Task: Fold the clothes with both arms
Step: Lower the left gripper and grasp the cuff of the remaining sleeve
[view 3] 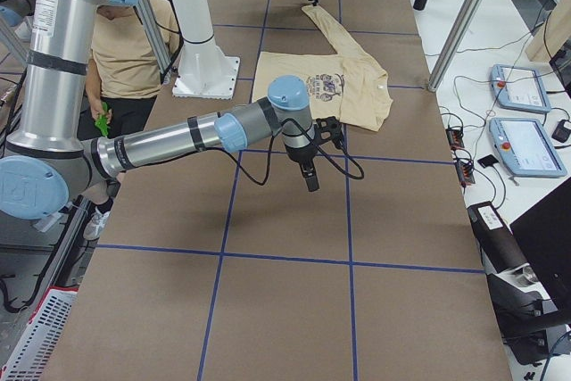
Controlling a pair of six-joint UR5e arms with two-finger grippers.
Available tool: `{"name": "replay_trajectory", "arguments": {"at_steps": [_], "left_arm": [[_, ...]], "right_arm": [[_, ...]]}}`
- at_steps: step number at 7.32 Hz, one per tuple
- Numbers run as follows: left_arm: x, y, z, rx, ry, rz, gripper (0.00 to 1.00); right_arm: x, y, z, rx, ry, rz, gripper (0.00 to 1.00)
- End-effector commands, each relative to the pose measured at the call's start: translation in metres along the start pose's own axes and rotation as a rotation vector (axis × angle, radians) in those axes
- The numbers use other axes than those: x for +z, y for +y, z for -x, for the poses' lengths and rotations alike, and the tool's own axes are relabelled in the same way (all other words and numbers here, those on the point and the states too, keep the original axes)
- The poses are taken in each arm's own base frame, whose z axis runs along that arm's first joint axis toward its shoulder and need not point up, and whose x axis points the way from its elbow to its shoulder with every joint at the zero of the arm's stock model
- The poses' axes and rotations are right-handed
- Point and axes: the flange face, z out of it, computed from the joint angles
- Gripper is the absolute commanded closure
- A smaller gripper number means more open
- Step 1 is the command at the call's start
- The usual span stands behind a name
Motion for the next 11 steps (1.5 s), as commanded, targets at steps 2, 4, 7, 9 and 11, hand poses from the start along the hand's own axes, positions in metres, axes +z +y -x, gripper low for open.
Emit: {"name": "replay_trajectory", "arguments": {"at_steps": [2,4,7,9,11], "left_arm": [[0.002,0.002,-0.003,0.008,0.007,0.004,0.86],[-0.002,0.008,0.000,0.011,0.015,0.000,1.00],[-0.027,0.000,-0.027,0.059,0.117,0.019,1.00],[-0.036,-0.048,-0.069,0.041,0.126,0.044,1.00],[-0.052,-0.140,-0.175,0.021,0.085,0.079,1.00]], "right_arm": [[0.000,-0.001,0.000,0.000,0.000,0.000,0.00],[0.000,-0.001,0.000,0.000,0.000,0.000,0.00],[-0.001,-0.004,0.001,0.001,-0.001,-0.005,0.00],[0.003,-0.003,-0.002,0.010,0.003,0.001,0.00],[0.003,-0.004,-0.002,0.014,0.005,0.002,0.00]]}}
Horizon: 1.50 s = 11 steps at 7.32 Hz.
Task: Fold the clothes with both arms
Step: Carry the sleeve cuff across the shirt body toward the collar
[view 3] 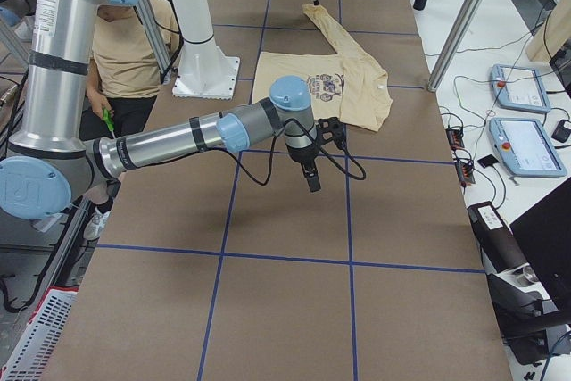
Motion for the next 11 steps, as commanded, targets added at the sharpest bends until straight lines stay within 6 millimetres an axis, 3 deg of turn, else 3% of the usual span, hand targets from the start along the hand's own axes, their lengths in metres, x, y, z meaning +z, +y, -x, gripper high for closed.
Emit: {"name": "replay_trajectory", "arguments": {"at_steps": [1,3,5,6,8,9,11], "left_arm": [[-0.017,-0.100,-0.114,-0.026,-0.023,0.024,1.00],[-0.035,-0.197,-0.233,-0.079,-0.058,0.064,1.00],[-0.036,-0.238,-0.320,-0.186,-0.050,0.092,1.00],[-0.021,-0.259,-0.362,-0.228,-0.050,0.111,1.00],[0.021,-0.320,-0.454,-0.322,-0.082,0.153,1.00],[0.043,-0.331,-0.498,-0.347,-0.099,0.191,1.00],[0.084,-0.352,-0.544,-0.409,-0.168,0.177,1.00]], "right_arm": [[0.001,0.000,-0.001,0.004,0.002,0.001,0.00],[0.002,-0.001,-0.002,0.008,0.002,0.003,0.00],[0.002,-0.001,-0.002,0.008,0.004,0.003,0.00],[0.003,-0.001,-0.002,0.008,0.004,0.003,0.00],[0.003,-0.002,-0.003,0.009,0.005,0.003,0.00],[0.004,-0.002,-0.003,0.010,0.004,0.004,0.00],[0.006,-0.001,-0.005,0.014,0.004,0.011,0.00]]}}
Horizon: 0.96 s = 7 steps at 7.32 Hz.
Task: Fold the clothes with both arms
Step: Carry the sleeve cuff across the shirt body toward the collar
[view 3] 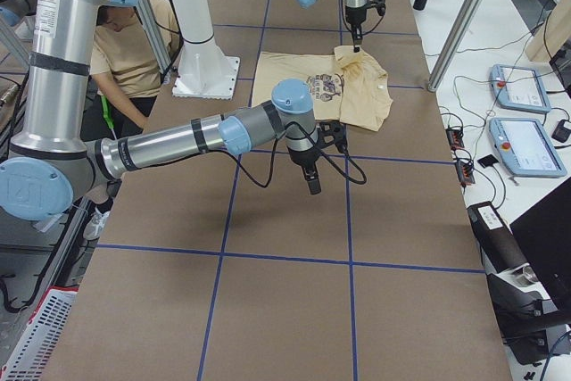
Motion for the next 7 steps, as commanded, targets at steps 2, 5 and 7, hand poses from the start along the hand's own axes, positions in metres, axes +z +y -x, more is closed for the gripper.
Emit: {"name": "replay_trajectory", "arguments": {"at_steps": [2,5,7], "left_arm": [[0.052,0.009,-0.066,-0.088,0.010,-0.065,1.00],[0.045,0.026,-0.082,-0.023,0.044,-0.070,0.00],[0.031,0.032,-0.075,0.044,0.084,-0.084,0.00]], "right_arm": [[0.005,0.001,-0.004,0.009,0.000,0.009,0.00],[0.006,-0.004,-0.004,0.006,0.000,0.008,0.00],[0.000,-0.009,0.003,0.024,-0.017,-0.005,0.00]]}}
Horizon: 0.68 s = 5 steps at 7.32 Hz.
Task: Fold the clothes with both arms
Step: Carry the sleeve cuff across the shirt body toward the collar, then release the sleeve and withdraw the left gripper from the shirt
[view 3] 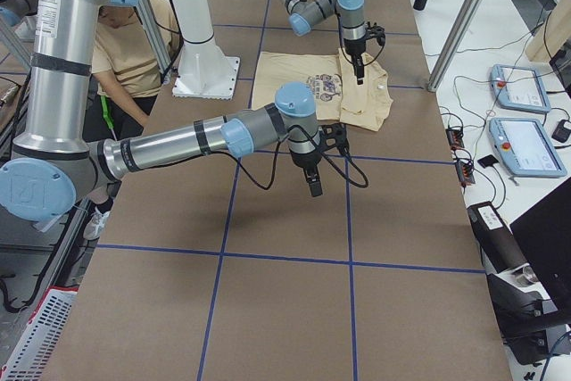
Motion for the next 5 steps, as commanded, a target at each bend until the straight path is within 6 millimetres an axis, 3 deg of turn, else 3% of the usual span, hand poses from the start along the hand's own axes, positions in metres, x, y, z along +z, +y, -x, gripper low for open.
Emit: {"name": "replay_trajectory", "arguments": {"at_steps": [1,3,5], "left_arm": [[-0.018,0.013,0.028,0.116,0.067,-0.019,0.00],[-0.020,0.038,0.114,0.263,0.078,-0.031,0.00],[-0.059,0.082,0.235,0.386,0.132,-0.066,0.00]], "right_arm": [[-0.010,-0.011,0.013,0.078,-0.030,-0.025,0.00],[-0.018,-0.016,0.057,0.122,-0.069,-0.031,0.00],[-0.010,-0.015,0.118,0.195,-0.119,-0.042,0.00]]}}
